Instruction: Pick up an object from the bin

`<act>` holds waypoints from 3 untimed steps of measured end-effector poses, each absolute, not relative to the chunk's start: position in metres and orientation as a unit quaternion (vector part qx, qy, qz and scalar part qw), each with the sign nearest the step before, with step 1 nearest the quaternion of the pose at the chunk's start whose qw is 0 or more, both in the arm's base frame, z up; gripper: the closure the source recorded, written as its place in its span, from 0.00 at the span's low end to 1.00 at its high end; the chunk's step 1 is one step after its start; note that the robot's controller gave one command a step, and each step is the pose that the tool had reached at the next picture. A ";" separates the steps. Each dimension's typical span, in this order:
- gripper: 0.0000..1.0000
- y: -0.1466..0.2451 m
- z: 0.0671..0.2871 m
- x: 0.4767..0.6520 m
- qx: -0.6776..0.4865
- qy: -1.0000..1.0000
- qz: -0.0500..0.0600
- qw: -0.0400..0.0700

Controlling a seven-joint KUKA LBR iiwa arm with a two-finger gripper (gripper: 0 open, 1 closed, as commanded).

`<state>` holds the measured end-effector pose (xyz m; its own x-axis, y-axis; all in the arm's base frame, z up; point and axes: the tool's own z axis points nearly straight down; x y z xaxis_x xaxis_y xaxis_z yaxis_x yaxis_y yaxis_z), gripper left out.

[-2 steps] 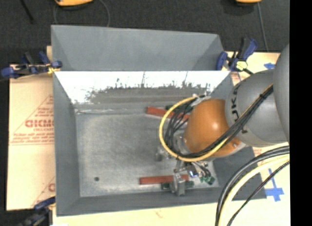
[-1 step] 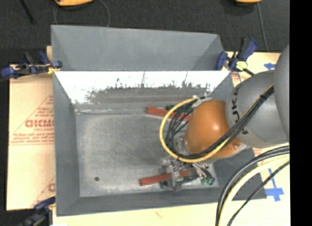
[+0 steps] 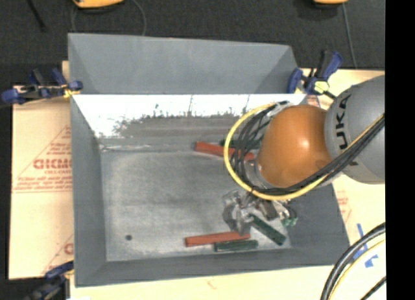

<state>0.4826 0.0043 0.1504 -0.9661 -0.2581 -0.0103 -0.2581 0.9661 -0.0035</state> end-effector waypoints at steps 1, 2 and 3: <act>0.00 0.004 0.146 0.481 -0.130 0.992 0.000 0.001; 0.00 0.006 0.069 0.485 -0.142 0.990 0.000 0.005; 1.00 0.005 0.073 0.484 -0.143 0.990 0.000 0.002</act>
Offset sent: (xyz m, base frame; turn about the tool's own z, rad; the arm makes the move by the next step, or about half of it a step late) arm 0.0000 0.0000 0.0000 0.0000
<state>0.4841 0.0052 0.0728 -0.9594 -0.2821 -0.0036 -0.2821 0.9594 -0.0012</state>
